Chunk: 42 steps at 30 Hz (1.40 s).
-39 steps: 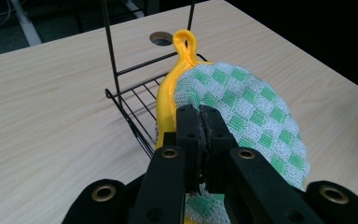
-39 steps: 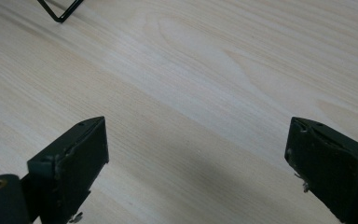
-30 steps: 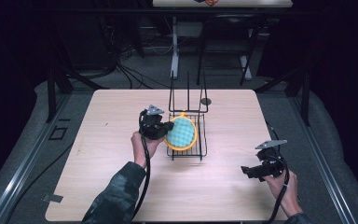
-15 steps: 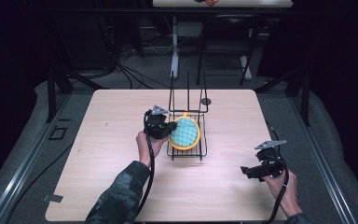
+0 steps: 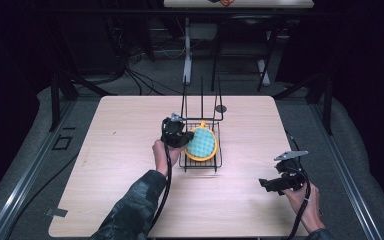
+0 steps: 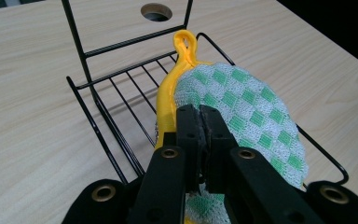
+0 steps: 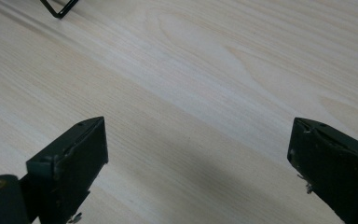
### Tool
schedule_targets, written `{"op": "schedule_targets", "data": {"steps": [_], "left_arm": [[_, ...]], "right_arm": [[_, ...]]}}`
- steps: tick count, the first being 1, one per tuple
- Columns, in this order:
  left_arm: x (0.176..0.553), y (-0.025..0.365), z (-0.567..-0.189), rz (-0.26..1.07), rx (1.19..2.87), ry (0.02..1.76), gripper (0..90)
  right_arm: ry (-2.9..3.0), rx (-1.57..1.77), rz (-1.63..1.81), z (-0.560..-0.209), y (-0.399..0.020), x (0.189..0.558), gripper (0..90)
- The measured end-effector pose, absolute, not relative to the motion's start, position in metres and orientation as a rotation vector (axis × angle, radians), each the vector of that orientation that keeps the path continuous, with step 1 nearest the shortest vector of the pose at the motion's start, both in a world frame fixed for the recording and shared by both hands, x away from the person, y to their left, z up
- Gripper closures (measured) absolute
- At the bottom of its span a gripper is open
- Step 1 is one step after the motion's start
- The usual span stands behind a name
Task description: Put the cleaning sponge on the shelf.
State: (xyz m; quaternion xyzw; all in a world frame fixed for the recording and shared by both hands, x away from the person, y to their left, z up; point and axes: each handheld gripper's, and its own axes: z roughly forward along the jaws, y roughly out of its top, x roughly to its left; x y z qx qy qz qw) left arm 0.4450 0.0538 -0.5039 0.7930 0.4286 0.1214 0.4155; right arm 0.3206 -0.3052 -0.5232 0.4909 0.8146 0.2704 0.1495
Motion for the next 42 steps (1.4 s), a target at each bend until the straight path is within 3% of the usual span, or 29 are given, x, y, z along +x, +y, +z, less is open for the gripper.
{"op": "schedule_targets", "data": {"steps": [18,23,26,31,35,42], "left_arm": [[0.459,0.054,-0.523,0.276,1.994,1.194,87.1],[0.459,0.051,-0.523,0.258,2.002,1.183,83.2],[0.459,0.052,-0.521,0.242,2.007,1.148,71.9],[0.457,0.054,-0.517,0.252,2.017,1.134,41.9],[0.45,0.061,-0.508,0.278,2.01,1.134,25.6],[0.43,0.084,-0.487,0.342,2.006,1.111,15.2]], "right_arm": [[2.35,1.412,0.774,-0.525,-0.305,0.321,4.5],[2.352,1.412,0.778,-0.525,-0.305,0.321,4.6],[2.347,1.407,0.774,-0.524,-0.306,0.321,4.6],[2.346,1.41,0.785,-0.523,-0.306,0.32,4.6],[2.336,1.417,0.792,-0.522,-0.306,0.319,4.6],[2.335,1.404,0.786,-0.519,-0.305,0.318,4.6]]}}
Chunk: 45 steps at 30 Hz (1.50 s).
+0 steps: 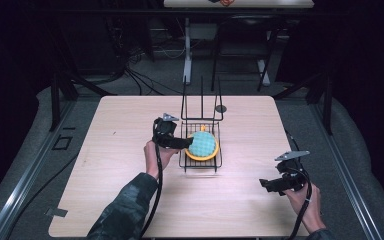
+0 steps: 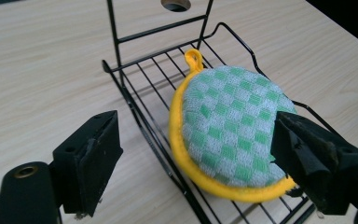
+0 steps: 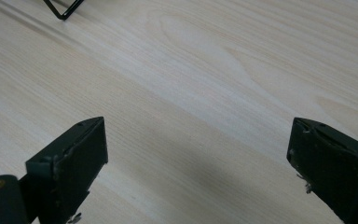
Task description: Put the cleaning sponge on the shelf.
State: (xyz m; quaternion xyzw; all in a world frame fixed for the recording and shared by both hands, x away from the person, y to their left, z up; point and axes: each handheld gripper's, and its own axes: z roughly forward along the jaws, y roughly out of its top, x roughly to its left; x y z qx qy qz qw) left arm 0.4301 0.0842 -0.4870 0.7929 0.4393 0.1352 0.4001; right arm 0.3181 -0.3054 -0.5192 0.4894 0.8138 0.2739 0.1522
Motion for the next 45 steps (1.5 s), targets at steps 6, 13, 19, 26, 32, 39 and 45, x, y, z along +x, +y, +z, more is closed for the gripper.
{"op": "schedule_targets", "data": {"steps": [6,13,19,26,32,39,45], "left_arm": [[0.414,0.104,-0.474,0.343,2.007,1.103,10.9],[0.401,0.125,-0.46,0.363,2.014,1.12,7.0],[0.383,0.147,-0.447,0.392,2.001,1.14,5.1],[0.364,0.161,-0.45,0.413,2.012,1.165,4.3],[0.347,0.187,-0.463,0.42,2.014,1.235,0.4],[0.33,0.209,-0.478,0.428,1.987,1.298,0.0],[0.32,0.228,-0.498,0.44,1.97,1.359,0.0]], "right_arm": [[2.329,1.403,0.781,-0.517,-0.307,0.317,4.8],[2.317,1.418,0.806,-0.517,-0.308,0.318,4.7],[2.315,1.417,0.812,-0.516,-0.308,0.317,4.8],[2.312,1.399,0.816,-0.512,-0.305,0.315,5.0],[2.316,1.402,0.8,-0.513,-0.304,0.313,5.0],[2.322,1.398,0.805,-0.514,-0.302,0.313,5.0],[2.327,1.405,0.788,-0.515,-0.3,0.312,5.1]]}}
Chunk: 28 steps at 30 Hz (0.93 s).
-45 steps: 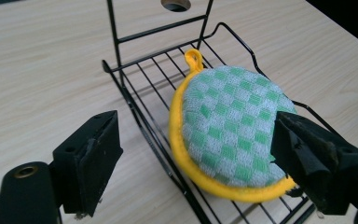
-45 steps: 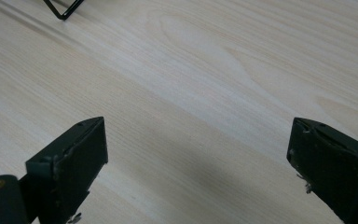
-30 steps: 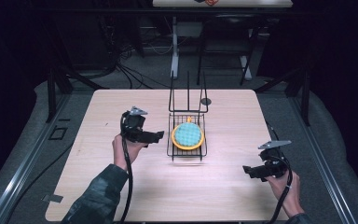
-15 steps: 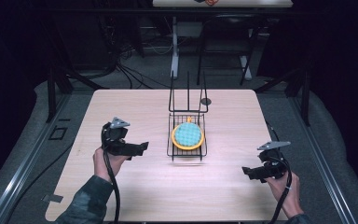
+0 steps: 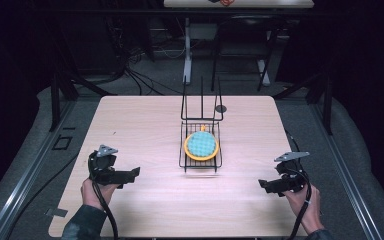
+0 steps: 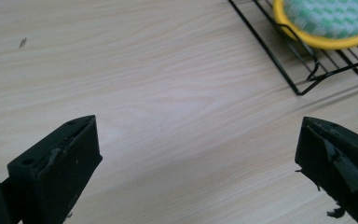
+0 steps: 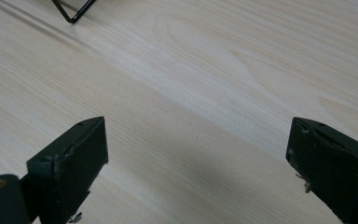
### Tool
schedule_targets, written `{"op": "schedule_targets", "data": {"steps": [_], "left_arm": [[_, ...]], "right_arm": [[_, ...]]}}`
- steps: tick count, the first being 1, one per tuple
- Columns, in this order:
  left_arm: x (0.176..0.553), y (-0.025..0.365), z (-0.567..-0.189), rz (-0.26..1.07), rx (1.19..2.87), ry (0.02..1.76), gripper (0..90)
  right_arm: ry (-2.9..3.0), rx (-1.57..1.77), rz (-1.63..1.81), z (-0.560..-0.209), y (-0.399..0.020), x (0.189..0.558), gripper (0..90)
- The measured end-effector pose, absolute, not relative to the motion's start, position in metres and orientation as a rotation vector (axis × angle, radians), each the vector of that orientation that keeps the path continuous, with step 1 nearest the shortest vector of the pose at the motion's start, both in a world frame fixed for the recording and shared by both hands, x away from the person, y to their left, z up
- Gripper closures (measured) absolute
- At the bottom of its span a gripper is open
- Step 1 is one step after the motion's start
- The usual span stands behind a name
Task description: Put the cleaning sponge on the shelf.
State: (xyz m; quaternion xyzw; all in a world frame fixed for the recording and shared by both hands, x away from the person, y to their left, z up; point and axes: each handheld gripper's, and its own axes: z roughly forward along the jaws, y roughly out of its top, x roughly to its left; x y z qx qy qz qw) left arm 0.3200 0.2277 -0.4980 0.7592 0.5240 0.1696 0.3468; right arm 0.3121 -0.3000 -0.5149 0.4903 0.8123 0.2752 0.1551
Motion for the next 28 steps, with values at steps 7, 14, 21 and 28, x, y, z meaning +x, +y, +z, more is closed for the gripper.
{"op": "schedule_targets", "data": {"steps": [7,14,21,28], "left_arm": [[0.317,0.239,-0.517,0.442,1.978,1.415,0.0],[0.32,0.251,-0.542,0.378,2.02,1.506,0.0],[0.324,0.245,-0.548,0.361,2.036,1.502,0.0],[0.325,0.236,-0.548,0.343,2.064,1.462,0.0]], "right_arm": [[2.335,1.408,0.771,-0.519,-0.299,0.313,5.2],[2.351,1.393,0.761,-0.521,-0.299,0.312,5.3],[2.388,1.36,0.754,-0.524,-0.298,0.313,5.6],[2.403,1.38,0.774,-0.525,-0.299,0.313,5.6]]}}
